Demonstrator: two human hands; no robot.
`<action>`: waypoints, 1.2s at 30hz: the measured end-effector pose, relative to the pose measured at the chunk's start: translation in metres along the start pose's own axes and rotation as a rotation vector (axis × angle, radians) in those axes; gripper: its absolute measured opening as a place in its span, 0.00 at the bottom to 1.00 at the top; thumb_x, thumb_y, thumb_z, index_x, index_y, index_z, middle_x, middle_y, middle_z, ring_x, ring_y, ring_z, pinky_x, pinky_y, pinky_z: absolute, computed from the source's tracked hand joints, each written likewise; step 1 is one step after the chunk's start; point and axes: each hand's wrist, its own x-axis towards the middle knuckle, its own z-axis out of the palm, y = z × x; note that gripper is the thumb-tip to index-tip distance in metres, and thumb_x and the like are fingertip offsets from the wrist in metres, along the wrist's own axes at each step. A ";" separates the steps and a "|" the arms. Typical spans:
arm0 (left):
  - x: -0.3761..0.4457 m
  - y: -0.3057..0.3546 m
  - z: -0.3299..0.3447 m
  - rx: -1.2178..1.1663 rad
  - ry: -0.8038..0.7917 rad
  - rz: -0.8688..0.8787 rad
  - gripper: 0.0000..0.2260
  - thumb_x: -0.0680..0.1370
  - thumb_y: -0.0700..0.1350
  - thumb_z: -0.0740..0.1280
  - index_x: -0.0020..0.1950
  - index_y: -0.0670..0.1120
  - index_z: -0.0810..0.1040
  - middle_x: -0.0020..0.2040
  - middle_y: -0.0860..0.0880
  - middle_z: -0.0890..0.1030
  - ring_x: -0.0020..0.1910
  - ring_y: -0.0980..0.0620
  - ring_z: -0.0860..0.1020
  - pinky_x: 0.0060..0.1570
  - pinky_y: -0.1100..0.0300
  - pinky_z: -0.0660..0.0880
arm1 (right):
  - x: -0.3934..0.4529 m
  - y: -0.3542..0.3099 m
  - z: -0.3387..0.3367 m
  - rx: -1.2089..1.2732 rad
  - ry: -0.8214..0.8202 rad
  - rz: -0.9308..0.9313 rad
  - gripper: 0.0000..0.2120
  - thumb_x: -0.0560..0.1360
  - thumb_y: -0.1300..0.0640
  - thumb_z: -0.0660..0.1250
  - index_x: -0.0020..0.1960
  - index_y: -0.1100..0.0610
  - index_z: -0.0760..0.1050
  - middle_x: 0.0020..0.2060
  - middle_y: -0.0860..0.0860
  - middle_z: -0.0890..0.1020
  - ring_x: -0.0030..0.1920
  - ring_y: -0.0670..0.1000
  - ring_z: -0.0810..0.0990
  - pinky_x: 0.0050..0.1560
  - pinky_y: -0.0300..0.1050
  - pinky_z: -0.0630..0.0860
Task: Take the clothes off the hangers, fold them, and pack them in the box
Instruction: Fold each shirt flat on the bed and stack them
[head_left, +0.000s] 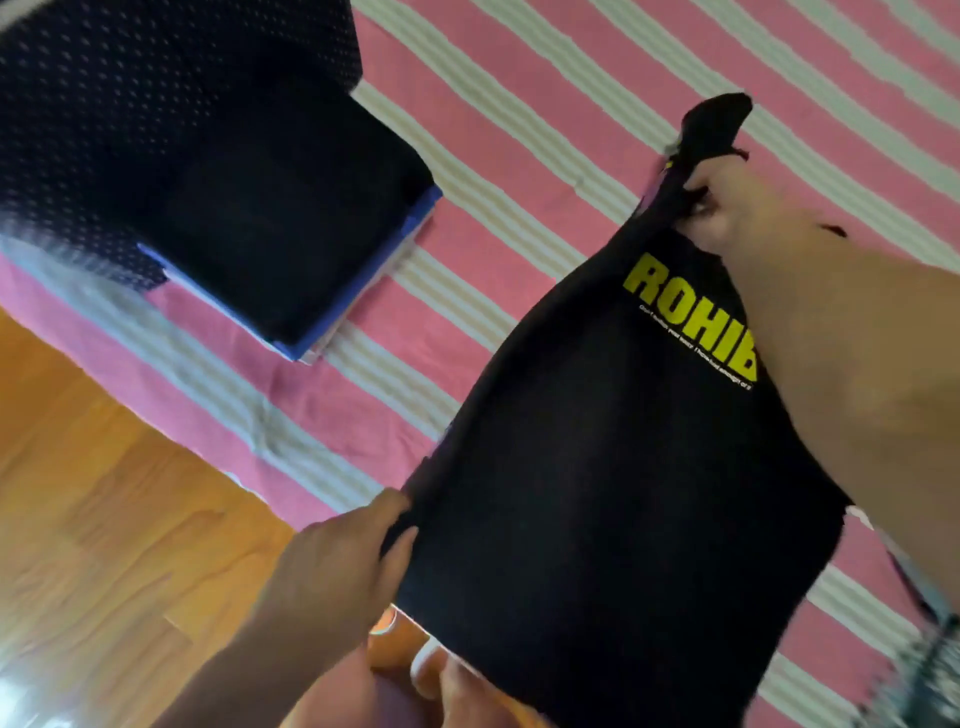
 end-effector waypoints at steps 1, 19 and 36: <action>-0.009 0.013 0.015 0.016 -0.069 0.028 0.08 0.77 0.58 0.57 0.52 0.56 0.66 0.34 0.53 0.78 0.37 0.46 0.81 0.33 0.54 0.68 | -0.007 0.003 -0.023 0.006 0.011 0.012 0.14 0.75 0.71 0.55 0.54 0.62 0.75 0.44 0.56 0.81 0.42 0.54 0.83 0.43 0.48 0.84; -0.030 0.060 0.168 0.252 -0.392 0.076 0.13 0.77 0.47 0.67 0.55 0.53 0.64 0.38 0.52 0.80 0.36 0.50 0.82 0.36 0.50 0.81 | 0.025 0.042 -0.112 0.021 0.248 -0.018 0.08 0.86 0.60 0.51 0.59 0.60 0.68 0.45 0.52 0.76 0.42 0.50 0.74 0.65 0.51 0.73; 0.057 0.007 0.063 0.030 -0.395 -0.304 0.10 0.80 0.53 0.70 0.52 0.48 0.78 0.48 0.51 0.80 0.50 0.47 0.80 0.48 0.53 0.75 | -0.174 0.225 -0.136 -0.481 0.247 0.018 0.21 0.81 0.52 0.65 0.73 0.52 0.66 0.44 0.45 0.82 0.46 0.43 0.80 0.45 0.38 0.74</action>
